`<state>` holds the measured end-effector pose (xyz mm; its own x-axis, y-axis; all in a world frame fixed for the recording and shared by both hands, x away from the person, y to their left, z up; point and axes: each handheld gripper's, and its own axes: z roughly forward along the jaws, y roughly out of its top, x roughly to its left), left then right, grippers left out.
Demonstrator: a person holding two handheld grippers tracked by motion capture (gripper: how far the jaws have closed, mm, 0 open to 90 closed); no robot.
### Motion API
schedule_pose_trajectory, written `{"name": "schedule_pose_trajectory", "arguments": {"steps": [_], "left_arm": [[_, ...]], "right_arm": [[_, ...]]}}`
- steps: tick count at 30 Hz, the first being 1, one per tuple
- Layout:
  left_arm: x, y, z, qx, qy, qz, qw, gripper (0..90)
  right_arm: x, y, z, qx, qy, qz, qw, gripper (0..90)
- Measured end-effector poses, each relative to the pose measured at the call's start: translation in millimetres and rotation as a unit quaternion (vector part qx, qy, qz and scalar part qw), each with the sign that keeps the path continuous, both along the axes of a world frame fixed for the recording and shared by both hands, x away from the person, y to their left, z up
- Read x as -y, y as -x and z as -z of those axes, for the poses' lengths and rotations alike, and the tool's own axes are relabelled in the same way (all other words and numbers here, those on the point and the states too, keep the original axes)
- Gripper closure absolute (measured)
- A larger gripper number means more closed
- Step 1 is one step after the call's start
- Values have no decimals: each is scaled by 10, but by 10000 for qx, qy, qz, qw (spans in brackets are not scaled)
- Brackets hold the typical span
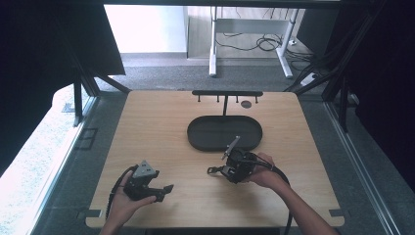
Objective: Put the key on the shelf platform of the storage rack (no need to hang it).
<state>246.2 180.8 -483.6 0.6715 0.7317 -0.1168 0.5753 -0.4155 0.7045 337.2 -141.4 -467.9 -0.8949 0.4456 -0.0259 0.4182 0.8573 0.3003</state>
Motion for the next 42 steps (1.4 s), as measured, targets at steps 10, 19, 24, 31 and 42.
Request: {"name": "schedule_pose_trajectory", "arguments": {"steps": [10, 19, 24, 31, 42], "left_arm": [[7, 1, 4, -12, -5, -4, 10000, 248], [-1, -3, 7, -5, -14, 1, 10000, 245], [6, -3, 14, -33, -24, -7, 10000, 245], [0, -5, 14, -37, -21, -6, 10000, 245], [-3, -7, 12, -24, -22, 19, 10000, 245]], "right_arm": [[-11, -22, -200, 156, -126, -52, 9998, 490], [-14, -60, -266, 220, -166, -17, 9996, 490], [-21, -86, -322, 242, -211, -39, 9995, 490], [-44, -121, -381, 274, -235, -42, 9993, 490], [-118, -188, -490, 355, -288, -87, 9989, 490]]}}
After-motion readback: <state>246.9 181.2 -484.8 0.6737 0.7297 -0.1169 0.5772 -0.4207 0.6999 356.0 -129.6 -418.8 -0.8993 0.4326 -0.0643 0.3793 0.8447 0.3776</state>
